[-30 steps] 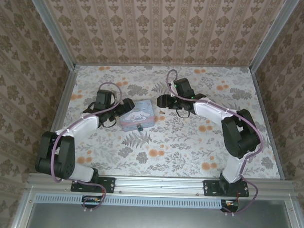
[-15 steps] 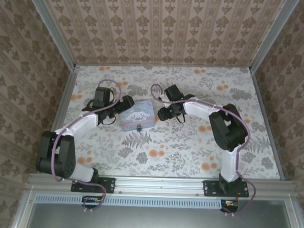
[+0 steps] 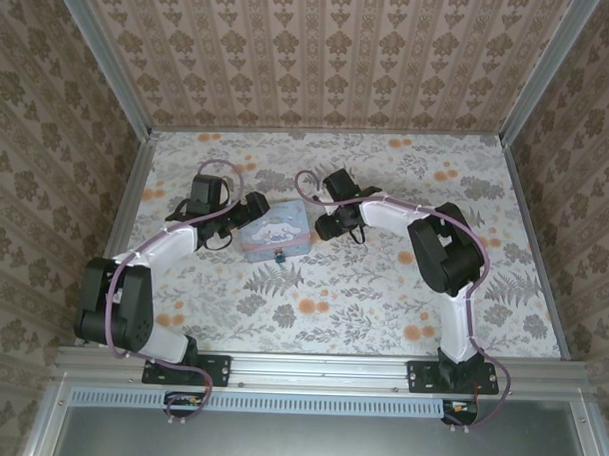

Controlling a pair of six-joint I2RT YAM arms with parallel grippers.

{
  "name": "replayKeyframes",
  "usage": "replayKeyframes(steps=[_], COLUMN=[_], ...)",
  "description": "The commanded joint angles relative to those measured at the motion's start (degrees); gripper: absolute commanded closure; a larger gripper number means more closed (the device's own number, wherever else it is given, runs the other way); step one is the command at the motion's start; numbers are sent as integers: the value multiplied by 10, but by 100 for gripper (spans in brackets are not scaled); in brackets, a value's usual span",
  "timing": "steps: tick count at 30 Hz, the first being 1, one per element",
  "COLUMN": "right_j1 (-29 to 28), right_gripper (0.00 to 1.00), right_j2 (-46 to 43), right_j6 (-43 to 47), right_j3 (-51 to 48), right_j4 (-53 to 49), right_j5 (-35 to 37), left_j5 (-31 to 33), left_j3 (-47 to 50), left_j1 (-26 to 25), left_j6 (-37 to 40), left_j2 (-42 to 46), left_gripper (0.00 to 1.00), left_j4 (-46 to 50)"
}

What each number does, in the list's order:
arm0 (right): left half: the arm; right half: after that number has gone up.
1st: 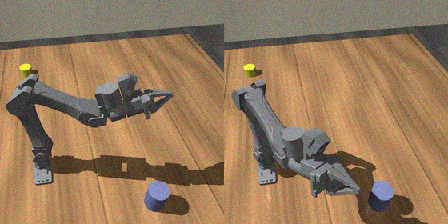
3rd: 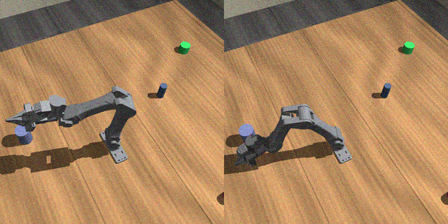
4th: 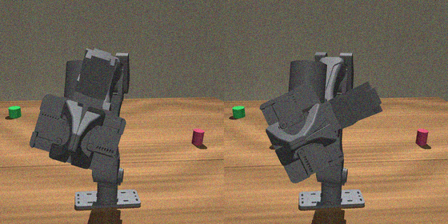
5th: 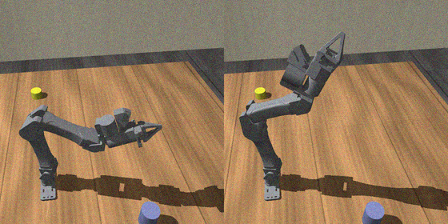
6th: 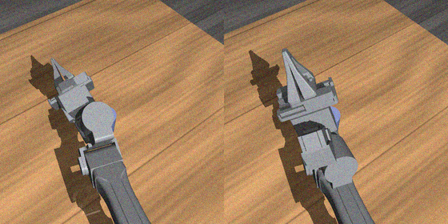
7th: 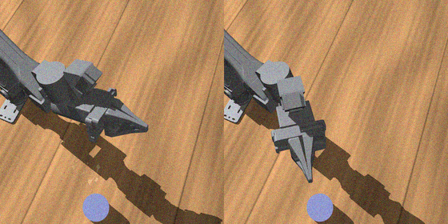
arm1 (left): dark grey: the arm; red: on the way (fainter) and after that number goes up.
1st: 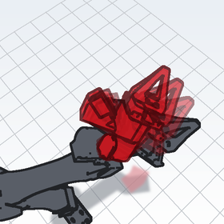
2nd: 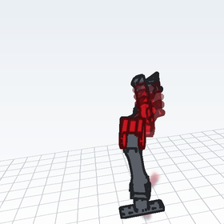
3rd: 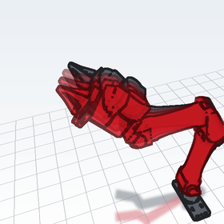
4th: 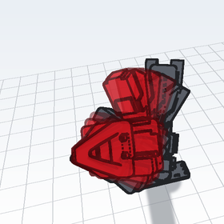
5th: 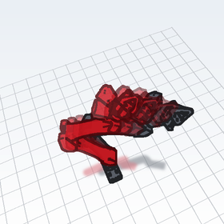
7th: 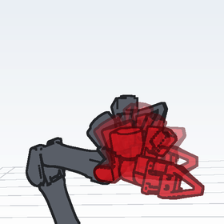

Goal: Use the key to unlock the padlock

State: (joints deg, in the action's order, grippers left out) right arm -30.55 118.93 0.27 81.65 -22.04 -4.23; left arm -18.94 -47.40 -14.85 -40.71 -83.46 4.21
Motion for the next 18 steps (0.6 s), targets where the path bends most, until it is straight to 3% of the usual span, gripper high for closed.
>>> replayKeyframes(steps=[1, 10, 18], right_j1=[0, -7, -7], right_gripper=[54, 59, 84], right_j2=[18, 38, 34], right_j6=[4, -1, -4], right_j3=[18, 28, 25], right_j4=[-4, 0, -2], right_j5=[14, 14, 8], left_j5=[-12, -15, -23], left_j3=[-18, -19, -27], left_j1=[7, 8, 11], left_j6=[0, 0, 8], left_j2=[-8, -20, -30], left_gripper=[0, 0, 0], left_j4=[-8, -14, -14])
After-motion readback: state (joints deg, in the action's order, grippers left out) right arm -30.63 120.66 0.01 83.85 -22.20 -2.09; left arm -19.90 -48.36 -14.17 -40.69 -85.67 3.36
